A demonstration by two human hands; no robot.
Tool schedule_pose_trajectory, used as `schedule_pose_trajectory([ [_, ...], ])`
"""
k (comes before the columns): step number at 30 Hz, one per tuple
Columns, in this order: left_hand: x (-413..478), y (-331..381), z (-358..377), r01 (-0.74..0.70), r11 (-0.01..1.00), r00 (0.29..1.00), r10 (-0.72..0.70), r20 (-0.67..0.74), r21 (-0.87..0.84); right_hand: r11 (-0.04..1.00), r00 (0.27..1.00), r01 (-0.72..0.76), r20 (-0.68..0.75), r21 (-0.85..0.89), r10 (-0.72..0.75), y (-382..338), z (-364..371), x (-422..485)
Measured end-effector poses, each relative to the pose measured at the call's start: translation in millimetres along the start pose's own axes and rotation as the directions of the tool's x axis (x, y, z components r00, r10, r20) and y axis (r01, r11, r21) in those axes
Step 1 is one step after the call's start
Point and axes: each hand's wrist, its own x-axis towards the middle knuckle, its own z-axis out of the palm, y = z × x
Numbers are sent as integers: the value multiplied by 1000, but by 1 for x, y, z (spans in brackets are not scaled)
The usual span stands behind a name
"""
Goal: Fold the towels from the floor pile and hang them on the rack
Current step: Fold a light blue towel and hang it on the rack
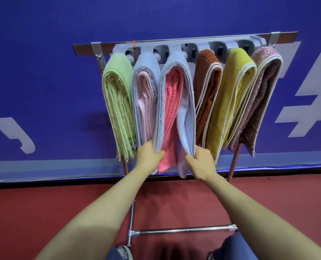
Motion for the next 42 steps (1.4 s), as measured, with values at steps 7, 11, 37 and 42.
schedule_pose_trajectory([
  [7, -11, 6, 22, 125, 941, 980, -66, 190, -316, 997, 988, 41, 148, 65, -50, -11, 19, -4],
  [11, -7, -9, 26, 122, 887, 966, -4, 257, -446, 987, 985, 52, 157, 151, -76, -1, 22, -5],
  [37, -15, 21, 46, 37, 991, 999, -37, 3, -126, 621, 939, -316, 141, 717, 314, -20, 20, 73],
  [42, -4, 48, 75, 47, 998, 998, -48, -30, -33, 845, 960, -267, 48, 462, 277, -9, 5, 54],
])
